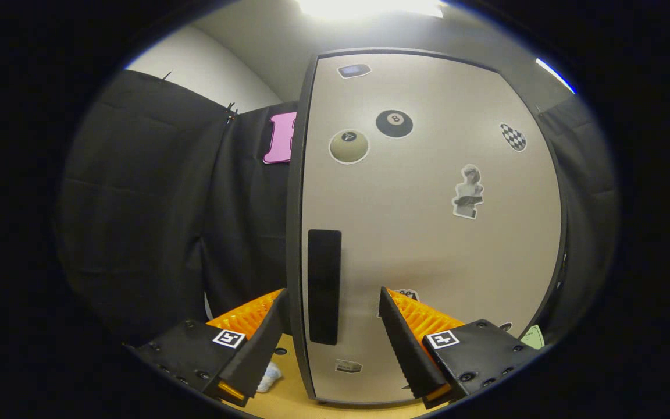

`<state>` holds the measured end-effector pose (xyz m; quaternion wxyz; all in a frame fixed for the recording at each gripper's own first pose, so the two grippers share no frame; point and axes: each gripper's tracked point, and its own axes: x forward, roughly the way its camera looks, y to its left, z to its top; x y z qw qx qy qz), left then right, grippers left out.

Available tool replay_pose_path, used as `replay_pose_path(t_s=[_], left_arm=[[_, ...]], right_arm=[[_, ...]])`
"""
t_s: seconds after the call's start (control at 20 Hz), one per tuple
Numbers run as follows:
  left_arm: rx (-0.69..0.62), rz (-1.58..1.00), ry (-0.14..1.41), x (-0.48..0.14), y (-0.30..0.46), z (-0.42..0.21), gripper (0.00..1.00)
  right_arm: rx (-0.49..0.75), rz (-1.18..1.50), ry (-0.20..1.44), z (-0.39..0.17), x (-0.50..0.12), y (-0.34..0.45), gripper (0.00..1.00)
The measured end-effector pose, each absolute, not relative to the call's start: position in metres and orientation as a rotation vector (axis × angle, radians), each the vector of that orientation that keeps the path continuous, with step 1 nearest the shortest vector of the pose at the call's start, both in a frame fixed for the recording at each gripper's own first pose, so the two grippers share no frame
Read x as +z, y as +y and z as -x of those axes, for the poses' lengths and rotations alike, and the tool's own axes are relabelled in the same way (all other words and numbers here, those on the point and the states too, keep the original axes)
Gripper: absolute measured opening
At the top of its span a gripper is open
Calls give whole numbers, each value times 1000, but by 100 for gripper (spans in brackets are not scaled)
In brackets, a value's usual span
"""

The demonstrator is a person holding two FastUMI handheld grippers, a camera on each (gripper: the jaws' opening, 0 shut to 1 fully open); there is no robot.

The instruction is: Open the cabinet door with the right hand, grasp the bottle in the cabinet with the left hand and place it on the coaster, then close the cabinet door with the right hand.

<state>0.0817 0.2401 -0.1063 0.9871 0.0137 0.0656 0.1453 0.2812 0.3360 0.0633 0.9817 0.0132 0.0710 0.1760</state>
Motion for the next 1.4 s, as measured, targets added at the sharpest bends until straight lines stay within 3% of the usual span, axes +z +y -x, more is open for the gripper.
replay_pose_path(t_s=[0.15,0.3,0.45,0.5,0.6,0.75,0.85,1.4], left_arm=[[302,-20,140,-112,250,-79,79],[315,-19,141,-116,254,-81,79],[327,-21,139,-115,266,-76,79],[330,-21,138,-116,272,-71,79],[329,-17,132,-113,275,-70,79],[315,-24,121,-108,273,-72,79],[305,-33,111,-103,269,-76,79],[201,-57,91,-77,224,-81,79]], right_arm=[[331,-26,159,-293,62,344,95],[331,-38,201,-304,58,354,72],[343,-45,260,-309,50,364,65],[294,-30,255,-313,51,355,67],[288,-39,266,-312,50,356,34],[288,-46,315,-310,48,355,31],[303,-58,311,-307,50,353,15],[432,-94,302,-295,51,345,16]])
